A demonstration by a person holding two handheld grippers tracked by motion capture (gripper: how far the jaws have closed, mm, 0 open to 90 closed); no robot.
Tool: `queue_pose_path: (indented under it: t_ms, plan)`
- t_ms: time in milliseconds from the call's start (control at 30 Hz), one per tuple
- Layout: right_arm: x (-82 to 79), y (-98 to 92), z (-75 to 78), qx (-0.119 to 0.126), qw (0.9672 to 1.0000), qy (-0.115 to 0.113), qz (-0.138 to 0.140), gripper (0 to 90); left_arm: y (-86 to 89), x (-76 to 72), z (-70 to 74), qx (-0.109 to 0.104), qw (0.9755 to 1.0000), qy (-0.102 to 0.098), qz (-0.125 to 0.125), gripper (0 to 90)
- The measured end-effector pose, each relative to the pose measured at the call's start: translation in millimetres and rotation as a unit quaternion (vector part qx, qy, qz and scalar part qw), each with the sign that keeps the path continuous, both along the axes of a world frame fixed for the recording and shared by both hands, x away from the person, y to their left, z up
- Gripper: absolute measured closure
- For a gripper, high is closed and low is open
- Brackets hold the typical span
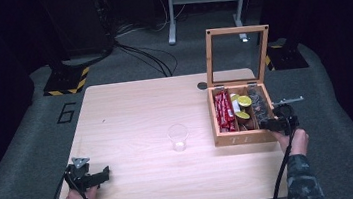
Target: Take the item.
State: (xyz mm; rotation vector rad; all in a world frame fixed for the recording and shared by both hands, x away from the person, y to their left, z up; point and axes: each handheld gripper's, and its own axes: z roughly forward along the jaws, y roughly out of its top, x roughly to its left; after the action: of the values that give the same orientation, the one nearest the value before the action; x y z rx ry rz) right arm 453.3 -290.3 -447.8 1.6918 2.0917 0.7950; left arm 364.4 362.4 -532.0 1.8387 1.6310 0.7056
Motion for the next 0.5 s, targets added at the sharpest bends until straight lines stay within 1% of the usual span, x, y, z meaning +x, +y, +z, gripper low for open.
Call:
queue_pose_path:
  t_ms: [33,133,167,200,233,300,367,400,500]
  plan:
    - [-0.1,0.9,0.4,0.003,1.0000,0.005,-0.005,68.5,0.1,0.0,0.2,0.000,1.0000,0.001,-0.001,0.7]
    - [1.2,1.6,-0.6,0.003,1.0000,0.006,-0.002,73.9,0.1,-0.1,0.2,-0.001,1.0000,0.002,-0.001,0.7]
    - [1.8,1.3,-1.2,0.005,1.0000,0.004,0.001,76.4,0.1,-0.1,0.3,-0.001,1.0000,0.002,-0.001,0.7]
    - [1.7,1.7,-1.2,0.009,0.9999,0.007,0.000,79.4,0.1,-0.1,0.2,-0.001,1.0000,0.002,-0.001,0.7]
    - [1.3,2.4,-1.0,0.013,0.9999,0.010,-0.001,81.0,0.0,0.0,0.0,0.000,1.0000,0.000,0.000,0.7]
    - [1.4,2.1,-1.3,0.015,0.9998,0.008,0.003,84.2,0.1,0.0,0.2,0.000,1.0000,0.002,-0.001,0.7]
    - [1.1,1.3,-1.6,0.018,0.9998,0.006,0.007,85.1,0.0,0.0,0.0,0.000,1.0000,0.000,0.000,0.7]
    - [0.4,1.7,-1.3,0.022,0.9997,0.008,0.005,85.5,0.2,-0.1,0.4,0.000,1.0000,0.003,-0.001,0.7]
    - [-1.7,0.4,-0.9,0.024,0.9996,-0.006,0.013,87.2,0.1,0.0,0.1,-0.001,1.0000,0.001,-0.001,0.7]
